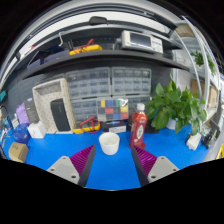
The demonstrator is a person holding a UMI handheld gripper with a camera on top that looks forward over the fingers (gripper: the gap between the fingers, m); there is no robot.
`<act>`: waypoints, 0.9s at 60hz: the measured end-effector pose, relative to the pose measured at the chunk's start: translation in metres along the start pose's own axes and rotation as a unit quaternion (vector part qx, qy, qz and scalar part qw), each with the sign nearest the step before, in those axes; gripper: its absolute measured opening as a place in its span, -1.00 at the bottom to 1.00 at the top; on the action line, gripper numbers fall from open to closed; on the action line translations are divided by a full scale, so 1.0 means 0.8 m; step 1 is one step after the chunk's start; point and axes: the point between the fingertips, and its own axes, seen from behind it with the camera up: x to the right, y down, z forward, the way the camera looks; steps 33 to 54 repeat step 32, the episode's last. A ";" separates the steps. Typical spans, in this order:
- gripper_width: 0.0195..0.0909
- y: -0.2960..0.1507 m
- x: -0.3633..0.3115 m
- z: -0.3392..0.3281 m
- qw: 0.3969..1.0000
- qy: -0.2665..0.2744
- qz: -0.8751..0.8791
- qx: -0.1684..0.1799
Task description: Pour water
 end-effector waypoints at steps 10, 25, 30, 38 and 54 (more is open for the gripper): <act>0.51 -0.035 -0.044 -0.041 1.000 -0.013 -0.021 0.019; 0.51 -0.044 -0.074 -0.072 0.999 -0.022 -0.041 0.019; 0.52 -0.042 -0.078 -0.076 0.999 -0.023 -0.040 0.020; 0.51 -0.041 -0.079 -0.075 0.999 -0.024 -0.038 0.020; 0.51 -0.041 -0.079 -0.075 0.999 -0.024 -0.038 0.020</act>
